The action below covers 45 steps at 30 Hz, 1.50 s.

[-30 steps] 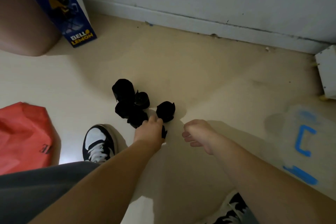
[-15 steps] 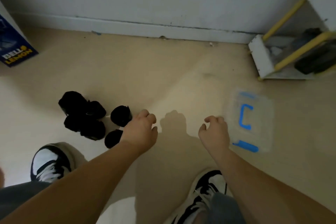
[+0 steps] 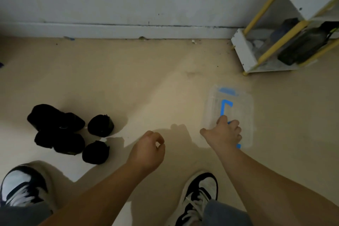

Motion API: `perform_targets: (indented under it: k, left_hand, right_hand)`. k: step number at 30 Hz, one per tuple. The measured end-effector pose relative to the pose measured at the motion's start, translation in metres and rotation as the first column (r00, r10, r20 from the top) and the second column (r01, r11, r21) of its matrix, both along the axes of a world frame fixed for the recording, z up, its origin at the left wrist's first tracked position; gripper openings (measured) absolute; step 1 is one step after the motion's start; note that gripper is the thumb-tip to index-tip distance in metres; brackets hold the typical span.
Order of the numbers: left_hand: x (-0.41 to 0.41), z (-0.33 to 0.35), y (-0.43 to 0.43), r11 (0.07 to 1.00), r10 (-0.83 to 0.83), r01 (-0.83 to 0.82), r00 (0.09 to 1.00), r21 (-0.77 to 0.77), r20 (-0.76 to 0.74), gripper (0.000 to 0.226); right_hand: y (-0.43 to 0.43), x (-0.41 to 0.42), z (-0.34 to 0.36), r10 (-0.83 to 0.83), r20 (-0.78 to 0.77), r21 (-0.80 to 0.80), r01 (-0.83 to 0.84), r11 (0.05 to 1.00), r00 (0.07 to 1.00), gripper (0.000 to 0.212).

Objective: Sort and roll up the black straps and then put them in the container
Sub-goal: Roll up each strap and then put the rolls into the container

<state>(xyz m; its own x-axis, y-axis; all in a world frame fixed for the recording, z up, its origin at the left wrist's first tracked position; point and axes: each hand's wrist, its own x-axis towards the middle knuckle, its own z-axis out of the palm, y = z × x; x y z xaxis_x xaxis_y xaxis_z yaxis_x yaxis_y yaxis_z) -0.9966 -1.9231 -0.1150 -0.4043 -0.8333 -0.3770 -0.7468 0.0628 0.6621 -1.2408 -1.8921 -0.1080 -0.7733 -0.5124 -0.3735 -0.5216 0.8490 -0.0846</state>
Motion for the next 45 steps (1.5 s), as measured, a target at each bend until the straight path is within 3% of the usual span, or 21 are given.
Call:
perform_targets:
  k: [4, 8, 10, 12, 14, 16, 18, 20, 22, 23, 26, 28, 31, 35, 36, 40, 45]
  left_hand:
    - [0.017, -0.007, -0.006, 0.996, 0.089, -0.089, 0.996, 0.021, 0.017, 0.014]
    - [0.037, -0.015, -0.015, 0.943, 0.284, -0.265, 0.956, 0.203, -0.069, 0.029]
    - [0.054, -0.011, -0.019, 0.832, 0.478, -0.394, 0.867, 0.392, -0.144, 0.034]
    - [0.071, -0.002, -0.017, 0.641, 0.680, -0.484, 0.717, 0.595, -0.150, 0.030]
    - [0.085, 0.005, -0.017, 0.491, 0.786, -0.462, 0.600, 0.739, -0.148, 0.032]
    - [0.092, 0.009, -0.020, 0.440, 0.813, -0.404, 0.559, 0.802, -0.165, 0.043]
    - [0.094, 0.010, -0.023, 0.458, 0.796, -0.392, 0.579, 0.798, -0.173, 0.043]
    - [0.093, 0.008, -0.023, 0.520, 0.742, -0.452, 0.660, 0.725, -0.121, 0.036]
    - [0.093, -0.002, -0.019, 0.639, 0.642, -0.494, 0.764, 0.590, -0.057, 0.034]
    - [0.094, -0.006, -0.017, 0.694, 0.595, -0.500, 0.804, 0.519, -0.022, 0.033]
    - [0.092, -0.014, -0.014, 0.767, 0.540, -0.509, 0.841, 0.392, 0.035, 0.026]
    - [0.085, -0.011, -0.011, 0.758, 0.564, -0.536, 0.825, 0.372, 0.042, 0.026]
    - [0.074, -0.011, -0.003, 0.728, 0.622, -0.579, 0.783, 0.367, 0.001, 0.054]
    - [0.065, -0.003, 0.010, 0.469, 0.841, -0.673, 0.538, 0.572, -0.057, 0.063]
    - [0.063, -0.002, 0.014, 0.451, 0.858, -0.674, 0.508, 0.584, -0.077, 0.063]
    - [0.062, -0.005, 0.024, 0.569, 0.802, -0.640, 0.572, 0.516, -0.174, 0.068]
    - [0.083, -0.016, 0.022, 0.789, 0.583, -0.446, 0.759, 0.422, -0.290, 0.079]
  right_hand:
    - [-0.019, 0.059, 0.011, 0.098, 0.078, -0.033, -0.095, 0.995, 0.992, 0.070]
    - [-0.033, 0.149, 0.025, 0.280, 0.189, -0.164, -0.251, 0.954, 0.941, 0.060]
    - [-0.034, 0.184, 0.030, 0.361, 0.203, -0.212, -0.319, 0.924, 0.910, 0.055]
    - [-0.032, 0.201, 0.033, 0.421, 0.188, -0.248, -0.372, 0.894, 0.887, 0.050]
    - [-0.032, 0.207, 0.034, 0.462, 0.190, -0.292, -0.399, 0.869, 0.866, 0.046]
    - [-0.035, 0.210, 0.032, 0.480, 0.246, -0.334, -0.392, 0.858, 0.842, 0.038]
    - [-0.038, 0.210, 0.027, 0.457, 0.370, -0.374, -0.321, 0.870, 0.809, 0.023]
    - [-0.037, 0.200, 0.023, 0.414, 0.339, -0.448, -0.242, 0.861, 0.845, 0.014]
    - [-0.036, 0.179, 0.022, 0.307, 0.115, -0.431, -0.231, 0.872, 0.945, 0.032]
    - [-0.035, 0.166, 0.023, 0.224, 0.107, -0.373, -0.170, 0.912, 0.969, 0.048]
    - [-0.026, 0.140, 0.005, 0.009, 0.399, -0.190, 0.073, 0.979, 0.917, 0.067]
    - [-0.016, 0.138, -0.009, -0.042, 0.486, -0.210, 0.164, 0.964, 0.873, 0.064]
    - [-0.006, 0.149, -0.012, -0.068, 0.528, -0.247, 0.230, 0.941, 0.847, 0.050]
    - [0.001, 0.155, -0.012, -0.149, 0.630, -0.190, 0.338, 0.922, 0.762, 0.027]
    - [0.002, 0.152, -0.012, -0.156, 0.642, -0.180, 0.346, 0.921, 0.751, 0.025]
    - [0.005, 0.144, -0.011, -0.149, 0.657, -0.170, 0.338, 0.926, 0.739, 0.026]
    - [0.008, 0.143, -0.012, -0.082, 0.630, -0.239, 0.294, 0.926, 0.772, 0.027]
